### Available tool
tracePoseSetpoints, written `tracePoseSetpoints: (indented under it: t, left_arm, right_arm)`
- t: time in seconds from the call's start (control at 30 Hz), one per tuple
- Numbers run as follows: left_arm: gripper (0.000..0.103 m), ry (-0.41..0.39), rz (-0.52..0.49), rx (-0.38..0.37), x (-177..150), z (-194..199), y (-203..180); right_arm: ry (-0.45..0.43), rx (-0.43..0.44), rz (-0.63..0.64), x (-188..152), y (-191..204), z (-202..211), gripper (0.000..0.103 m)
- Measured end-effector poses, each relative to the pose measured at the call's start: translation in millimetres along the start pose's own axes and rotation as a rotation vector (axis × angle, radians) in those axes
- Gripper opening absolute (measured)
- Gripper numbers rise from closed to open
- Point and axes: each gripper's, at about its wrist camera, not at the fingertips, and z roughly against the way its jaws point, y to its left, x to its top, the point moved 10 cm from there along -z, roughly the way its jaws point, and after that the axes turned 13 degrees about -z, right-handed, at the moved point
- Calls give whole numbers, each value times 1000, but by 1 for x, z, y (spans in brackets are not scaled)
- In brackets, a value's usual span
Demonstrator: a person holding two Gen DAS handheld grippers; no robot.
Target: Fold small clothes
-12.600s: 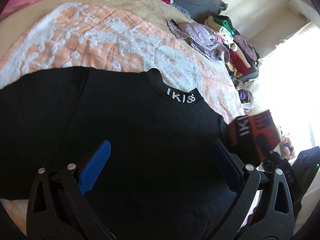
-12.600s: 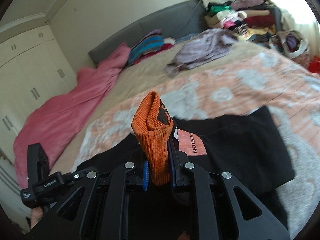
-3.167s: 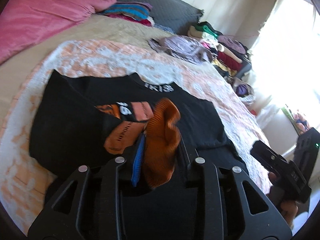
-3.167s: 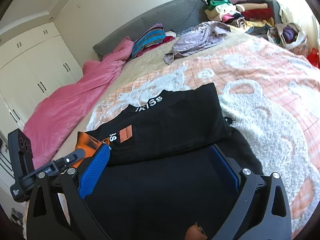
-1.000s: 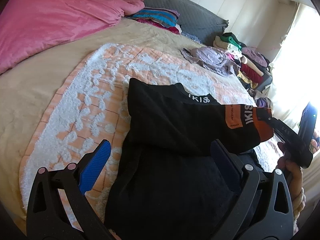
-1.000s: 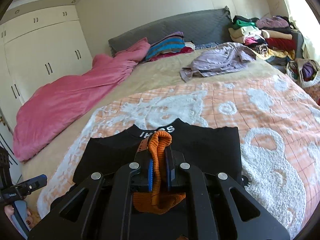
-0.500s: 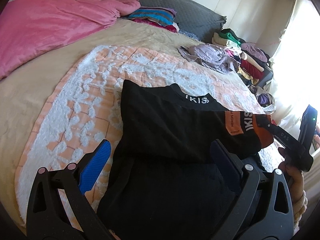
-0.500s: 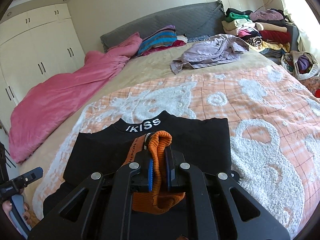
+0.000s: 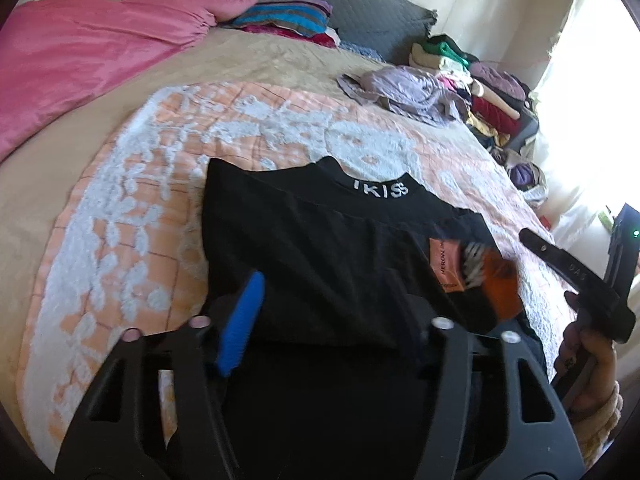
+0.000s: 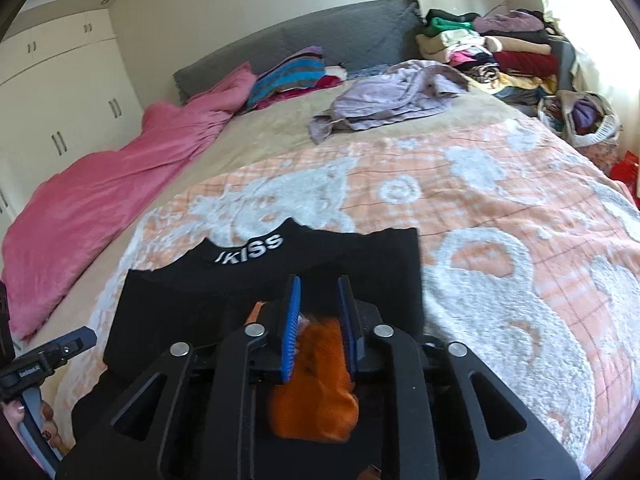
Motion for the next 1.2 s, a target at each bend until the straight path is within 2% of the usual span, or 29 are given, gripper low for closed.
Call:
tracePoseSetpoints:
  t: [0.07, 0.1, 0.23, 0.33, 0.5, 0.67, 0.77, 0.9, 1.1, 1.2]
  left_arm:
    - [33, 12, -18, -8, 0, -7, -3]
    - [32, 20, -22, -14, -1, -10, -3]
    - [31, 66, -33, -10, -12, -28, 0]
    - [31, 87, -12, -12, -24, -34, 9]
    - [31, 105, 14, -36, -40, -40, 20]
    - [31, 101, 41, -64, -44, -38, 25]
    - [31, 96, 48, -79, -47, -37, 26]
    - [31, 97, 42, -84, -48, -36, 25]
    - [31, 96, 44, -89, -50, -36, 24]
    - [31, 91, 39, -84, -50, -34, 24]
  right_arm:
    - [0, -7, -12, 0, -6, 2, 25]
    - [1, -7, -14, 0, -7, 3, 26]
    - [39, 7, 4, -11, -3, 1, 27]
    - [71, 21, 64, -25, 11, -1, 41]
    - [128, 53, 172, -51, 44, -11, 44]
    - [183, 77, 252, -72, 72, -24, 56]
    - [203, 49, 279, -79, 73, -33, 58]
    - [261, -30, 276, -93, 52, -49, 60]
    - [249, -47, 296, -103, 43, -56, 60]
    - [241, -36, 277, -102, 45, -57, 65]
